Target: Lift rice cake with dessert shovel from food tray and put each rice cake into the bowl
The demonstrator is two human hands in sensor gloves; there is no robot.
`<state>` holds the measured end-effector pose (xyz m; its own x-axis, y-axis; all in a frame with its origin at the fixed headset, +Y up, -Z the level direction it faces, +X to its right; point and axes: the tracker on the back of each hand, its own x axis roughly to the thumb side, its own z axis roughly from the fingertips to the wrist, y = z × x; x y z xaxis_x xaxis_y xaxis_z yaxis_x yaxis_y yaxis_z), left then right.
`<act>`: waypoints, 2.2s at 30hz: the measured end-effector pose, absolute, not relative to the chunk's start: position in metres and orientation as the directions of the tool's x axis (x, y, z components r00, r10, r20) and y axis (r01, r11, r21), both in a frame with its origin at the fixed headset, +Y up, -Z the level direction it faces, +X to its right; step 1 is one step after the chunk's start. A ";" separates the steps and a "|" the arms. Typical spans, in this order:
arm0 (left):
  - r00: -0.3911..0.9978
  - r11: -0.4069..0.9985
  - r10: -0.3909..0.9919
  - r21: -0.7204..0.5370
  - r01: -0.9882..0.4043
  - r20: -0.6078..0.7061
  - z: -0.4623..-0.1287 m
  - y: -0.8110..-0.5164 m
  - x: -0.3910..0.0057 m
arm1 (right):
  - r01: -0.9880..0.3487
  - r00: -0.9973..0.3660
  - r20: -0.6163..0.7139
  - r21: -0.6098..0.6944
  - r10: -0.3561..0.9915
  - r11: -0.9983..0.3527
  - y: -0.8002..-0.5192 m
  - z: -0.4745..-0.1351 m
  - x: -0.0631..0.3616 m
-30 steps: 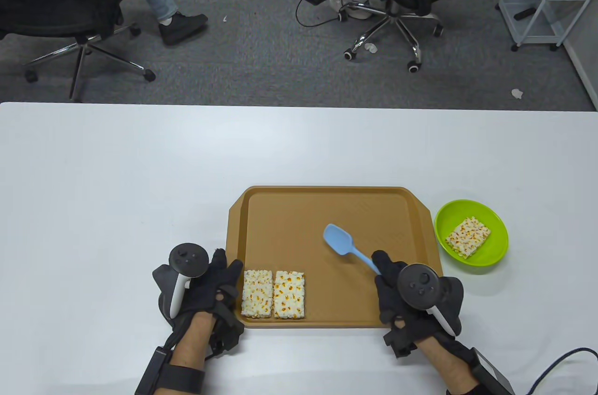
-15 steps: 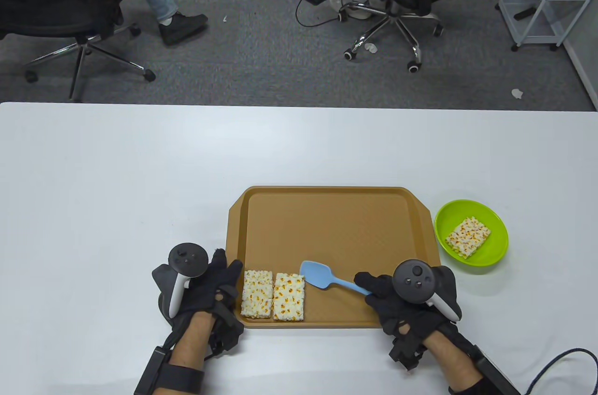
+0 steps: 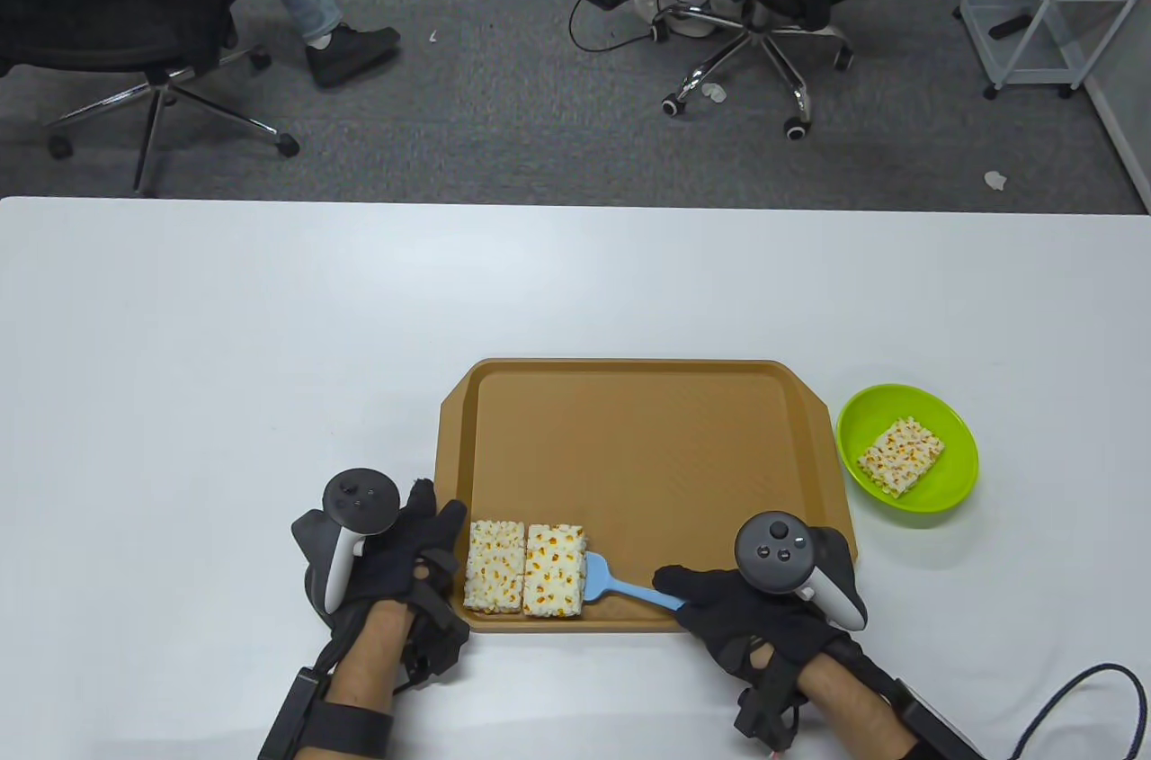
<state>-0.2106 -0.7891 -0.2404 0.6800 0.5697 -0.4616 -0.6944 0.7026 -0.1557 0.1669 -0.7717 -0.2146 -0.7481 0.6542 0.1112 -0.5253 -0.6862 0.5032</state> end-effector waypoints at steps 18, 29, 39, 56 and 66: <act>0.670 0.692 0.578 -0.157 -0.705 -0.466 -0.241 -0.790 -0.211 | -0.667 -0.656 0.093 0.393 0.749 -0.633 -0.755 -0.216 0.199; 0.669 0.689 0.579 -0.158 -0.707 -0.467 -0.241 -0.790 -0.212 | -0.739 -0.643 0.066 0.209 0.763 -0.641 -0.716 -0.219 0.257; 0.665 0.685 0.583 -0.157 -0.711 -0.467 -0.241 -0.790 -0.213 | -0.792 -0.610 -0.029 0.056 0.792 -0.608 -0.695 -0.222 0.323; 0.664 0.684 0.583 -0.158 -0.712 -0.468 -0.241 -0.790 -0.213 | -0.809 -0.522 -0.292 -0.129 0.802 -0.573 -0.709 -0.223 0.400; 0.663 0.679 0.587 -0.163 -0.716 -0.465 -0.241 -0.790 -0.213 | -0.804 -0.428 -0.448 -0.209 0.785 -0.557 -0.728 -0.223 0.422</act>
<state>-0.2125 -0.7902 -0.2413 0.6627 0.5867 -0.4654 -0.7158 0.6790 -0.1633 0.4216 -0.7284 -0.2227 -0.4277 0.7854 -0.4475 -0.8040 -0.5568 -0.2087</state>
